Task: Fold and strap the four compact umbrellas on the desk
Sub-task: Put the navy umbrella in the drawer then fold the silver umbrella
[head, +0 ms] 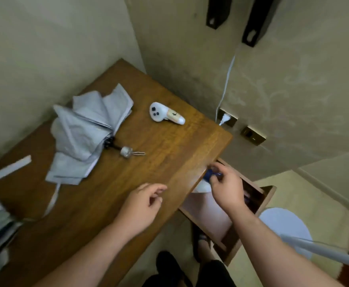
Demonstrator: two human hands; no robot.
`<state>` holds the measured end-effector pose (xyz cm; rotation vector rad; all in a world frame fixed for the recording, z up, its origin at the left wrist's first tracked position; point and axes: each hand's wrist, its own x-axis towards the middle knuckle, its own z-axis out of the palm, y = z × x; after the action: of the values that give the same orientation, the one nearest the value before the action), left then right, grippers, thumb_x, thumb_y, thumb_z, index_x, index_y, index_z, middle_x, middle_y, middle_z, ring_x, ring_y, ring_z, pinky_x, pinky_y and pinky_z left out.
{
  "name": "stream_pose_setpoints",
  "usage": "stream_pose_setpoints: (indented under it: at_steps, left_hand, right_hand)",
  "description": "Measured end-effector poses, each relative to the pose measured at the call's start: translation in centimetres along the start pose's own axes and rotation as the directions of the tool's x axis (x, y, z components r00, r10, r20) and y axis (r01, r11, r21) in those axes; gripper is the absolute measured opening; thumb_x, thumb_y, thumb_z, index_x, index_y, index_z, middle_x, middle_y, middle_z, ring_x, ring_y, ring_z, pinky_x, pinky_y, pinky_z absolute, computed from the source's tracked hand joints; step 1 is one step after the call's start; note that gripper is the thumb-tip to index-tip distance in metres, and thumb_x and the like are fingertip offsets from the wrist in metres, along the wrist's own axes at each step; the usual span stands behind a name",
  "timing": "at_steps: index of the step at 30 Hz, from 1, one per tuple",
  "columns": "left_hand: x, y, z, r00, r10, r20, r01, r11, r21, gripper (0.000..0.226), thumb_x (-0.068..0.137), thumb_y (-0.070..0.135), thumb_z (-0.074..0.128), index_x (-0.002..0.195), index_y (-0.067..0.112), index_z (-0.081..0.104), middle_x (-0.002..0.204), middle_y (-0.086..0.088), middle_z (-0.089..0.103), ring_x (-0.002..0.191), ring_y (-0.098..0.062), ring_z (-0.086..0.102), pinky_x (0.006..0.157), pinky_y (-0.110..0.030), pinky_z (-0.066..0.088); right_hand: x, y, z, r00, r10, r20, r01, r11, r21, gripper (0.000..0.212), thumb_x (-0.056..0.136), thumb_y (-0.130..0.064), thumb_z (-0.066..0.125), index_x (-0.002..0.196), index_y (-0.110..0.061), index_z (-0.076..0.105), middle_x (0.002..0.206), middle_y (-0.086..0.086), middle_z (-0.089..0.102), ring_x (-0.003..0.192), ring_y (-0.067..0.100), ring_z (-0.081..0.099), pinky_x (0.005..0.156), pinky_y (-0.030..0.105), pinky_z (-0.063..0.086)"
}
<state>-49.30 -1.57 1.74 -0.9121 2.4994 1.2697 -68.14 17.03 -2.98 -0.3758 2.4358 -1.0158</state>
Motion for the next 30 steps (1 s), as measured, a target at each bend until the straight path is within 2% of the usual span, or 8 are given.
stream_pose_setpoints:
  at_steps: [3, 10, 13, 17, 20, 24, 28, 30]
  left_hand:
    - [-4.5, -3.8, -6.3, 0.982, -0.171, -0.084, 0.169, 0.985, -0.031, 0.034, 0.097, 0.016, 0.068, 0.112, 0.046, 0.065, 0.114, 0.015, 0.066, 0.100, 0.000, 0.066, 0.098, -0.030, 0.056]
    - [-13.4, -8.3, -13.7, 0.925, -0.308, -0.220, 0.289, 0.950, -0.117, 0.029, 0.099, 0.024, 0.066, 0.116, 0.047, 0.065, 0.118, 0.020, 0.063, 0.104, 0.003, 0.062, 0.096, -0.021, 0.053]
    - [-14.7, -8.8, -15.1, 0.893, -0.374, -0.249, 0.332, 0.923, -0.195, 0.030, 0.100, 0.026, 0.065, 0.121, 0.047, 0.065, 0.116, 0.024, 0.063, 0.106, 0.003, 0.061, 0.097, -0.023, 0.053]
    - [-15.2, -9.2, -15.9, 0.852, -0.473, -0.222, 0.412, 0.870, -0.271, 0.031, 0.100, 0.027, 0.065, 0.123, 0.048, 0.065, 0.116, 0.027, 0.062, 0.105, 0.006, 0.060, 0.096, -0.022, 0.053]
    - [-14.7, -9.2, -16.3, 0.813, -0.552, -0.184, 0.485, 0.817, -0.311, 0.031, 0.101, 0.027, 0.064, 0.125, 0.046, 0.066, 0.115, 0.028, 0.063, 0.106, 0.006, 0.060, 0.097, -0.022, 0.054]
    - [-13.7, -8.8, -17.0, 0.758, -0.636, -0.142, 0.556, 0.744, -0.370, 0.032, 0.101, 0.025, 0.065, 0.126, 0.046, 0.065, 0.115, 0.026, 0.065, 0.107, 0.003, 0.060, 0.097, -0.022, 0.054]
    - [-12.8, -8.3, -17.8, 0.738, -0.654, -0.167, 0.548, 0.724, -0.419, 0.027, 0.101, 0.027, 0.065, 0.122, 0.044, 0.068, 0.113, 0.026, 0.066, 0.105, 0.005, 0.061, 0.098, -0.021, 0.053]
    - [-12.4, -7.7, -18.5, 0.738, -0.643, -0.205, 0.521, 0.736, -0.433, 0.029, 0.101, 0.025, 0.065, 0.122, 0.044, 0.068, 0.115, 0.027, 0.064, 0.109, 0.005, 0.059, 0.100, -0.021, 0.051]
  right_hand:
    - [-0.5, -6.4, 1.7, 0.990, -0.120, 0.079, 0.125, 0.990, -0.065, 0.038, 0.091, -0.011, 0.062, 0.124, -0.025, 0.074, 0.118, -0.006, 0.067, 0.110, 0.016, 0.063, 0.098, 0.027, 0.048]
    - [-1.0, -18.8, 8.5, 0.861, -0.284, 0.421, 0.412, 0.876, -0.251, 0.047, 0.093, -0.022, 0.065, 0.139, -0.027, 0.063, 0.130, 0.000, 0.058, 0.123, 0.021, 0.057, 0.106, 0.028, 0.041]
    - [0.7, -22.1, 12.1, 0.844, -0.251, 0.475, 0.428, 0.849, -0.310, 0.054, 0.093, -0.025, 0.063, 0.146, -0.023, 0.056, 0.143, 0.008, 0.051, 0.131, 0.031, 0.053, 0.112, 0.036, 0.042]
    - [5.0, -24.8, 16.6, 0.885, -0.033, 0.465, 0.271, 0.847, -0.456, 0.061, 0.095, -0.034, 0.057, 0.153, -0.020, 0.043, 0.153, 0.014, 0.042, 0.138, 0.036, 0.045, 0.116, 0.045, 0.038]
    - [7.1, -24.2, 19.4, 0.871, 0.077, 0.486, 0.239, 0.798, -0.554, 0.061, 0.093, -0.043, 0.062, 0.147, -0.021, 0.045, 0.145, 0.014, 0.041, 0.125, 0.038, 0.054, 0.109, 0.048, 0.046]
    - [8.3, -23.5, 21.4, 0.848, 0.036, 0.529, 0.357, 0.698, -0.620, 0.040, 0.095, -0.031, 0.058, 0.133, -0.021, 0.055, 0.133, 0.011, 0.051, 0.115, 0.033, 0.059, 0.102, 0.044, 0.050]
    - [11.3, -23.1, 21.6, 0.805, 0.070, 0.590, 0.192, 0.909, -0.370, 0.033, 0.085, -0.018, 0.054, 0.117, -0.016, 0.064, 0.100, 0.012, 0.070, 0.087, 0.033, 0.069, 0.079, 0.049, 0.061]
    - [11.0, -24.4, 20.1, 0.758, 0.022, 0.651, 0.159, 0.963, -0.218, 0.025, 0.085, -0.014, 0.059, 0.109, -0.012, 0.065, 0.082, 0.010, 0.068, 0.069, 0.030, 0.066, 0.062, 0.047, 0.059]
